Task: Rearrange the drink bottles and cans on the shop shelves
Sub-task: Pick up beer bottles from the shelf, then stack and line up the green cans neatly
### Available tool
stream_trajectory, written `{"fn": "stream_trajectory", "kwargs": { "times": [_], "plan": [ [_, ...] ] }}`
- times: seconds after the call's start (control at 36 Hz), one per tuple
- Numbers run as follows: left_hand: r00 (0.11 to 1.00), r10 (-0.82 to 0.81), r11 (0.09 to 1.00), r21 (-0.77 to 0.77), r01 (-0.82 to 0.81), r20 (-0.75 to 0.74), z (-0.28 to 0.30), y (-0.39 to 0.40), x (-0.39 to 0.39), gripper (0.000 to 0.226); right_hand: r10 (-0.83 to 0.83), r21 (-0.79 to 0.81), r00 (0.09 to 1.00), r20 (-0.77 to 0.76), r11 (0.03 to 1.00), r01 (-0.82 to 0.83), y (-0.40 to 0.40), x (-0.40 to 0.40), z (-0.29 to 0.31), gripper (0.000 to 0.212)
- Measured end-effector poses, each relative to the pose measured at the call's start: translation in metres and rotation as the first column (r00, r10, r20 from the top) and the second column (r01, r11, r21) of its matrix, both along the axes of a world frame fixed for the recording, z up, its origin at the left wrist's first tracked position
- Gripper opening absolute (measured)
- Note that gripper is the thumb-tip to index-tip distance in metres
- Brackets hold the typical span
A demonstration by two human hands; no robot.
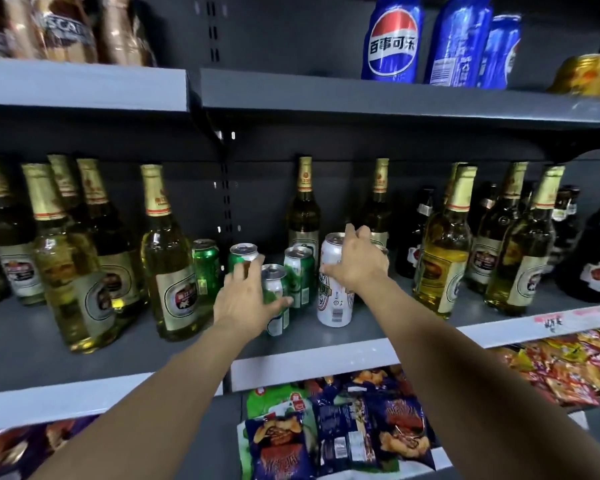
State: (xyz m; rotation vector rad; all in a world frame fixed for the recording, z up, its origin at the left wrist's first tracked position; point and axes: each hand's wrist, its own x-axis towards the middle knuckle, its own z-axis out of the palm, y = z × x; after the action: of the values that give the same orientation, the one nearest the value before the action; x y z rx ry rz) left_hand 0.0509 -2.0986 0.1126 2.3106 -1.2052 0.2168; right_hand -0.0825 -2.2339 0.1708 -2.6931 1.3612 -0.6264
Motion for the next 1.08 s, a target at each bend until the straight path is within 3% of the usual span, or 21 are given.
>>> {"fn": "stream_trajectory", "kwargs": {
  "times": [0.11, 0.22, 0.33, 0.56, 0.69, 0.94, 1.08],
  "plan": [
    [0.971, -0.002, 0.999, 0.036, 0.011, -0.239, 0.003, -0.014, 0.000, 0.103, 0.020, 0.065, 1.000, 0.016, 0.998, -0.021, -0.006, 0.001, 0.001, 0.076],
    [0.974, 0.077, 0.997, 0.020, -0.074, -0.212, 0.005, -0.013, -0.005, 0.085, 0.049, 0.074, 0.993, 0.109, 0.996, -0.057, -0.008, -0.001, -0.005, 0.072],
    [0.969, 0.144, 0.989, 0.003, -0.146, -0.201, 0.010, 0.006, -0.009, 0.075, 0.067, -0.001, 0.992, 0.107, 0.998, -0.067, 0.006, -0.004, -0.002, 0.063],
    [0.954, 0.281, 0.957, -0.049, -0.287, -0.100, 0.047, 0.077, -0.003, 0.071, 0.327, -0.090, 0.941, 0.085, 0.943, -0.320, 0.078, 0.022, 0.020, 0.070],
    [0.916, 0.402, 0.916, 0.003, -0.402, -0.009, 0.053, 0.146, 0.015, 0.072, 0.528, -0.116, 0.848, 0.049, 0.846, -0.520, 0.153, 0.060, 0.023, 0.072],
    [0.778, 0.622, 0.782, 0.109, -0.613, -0.088, 0.016, 0.327, 0.063, 0.067, 0.737, -0.060, 0.676, 0.021, 0.676, -0.735, 0.315, 0.148, 0.001, 0.064],
    [0.694, 0.706, 0.709, 0.130, -0.693, -0.142, -0.008, 0.440, 0.091, 0.064, 0.806, 0.047, 0.591, 0.018, 0.590, -0.806, 0.417, 0.202, -0.023, 0.065]
  ]
}}
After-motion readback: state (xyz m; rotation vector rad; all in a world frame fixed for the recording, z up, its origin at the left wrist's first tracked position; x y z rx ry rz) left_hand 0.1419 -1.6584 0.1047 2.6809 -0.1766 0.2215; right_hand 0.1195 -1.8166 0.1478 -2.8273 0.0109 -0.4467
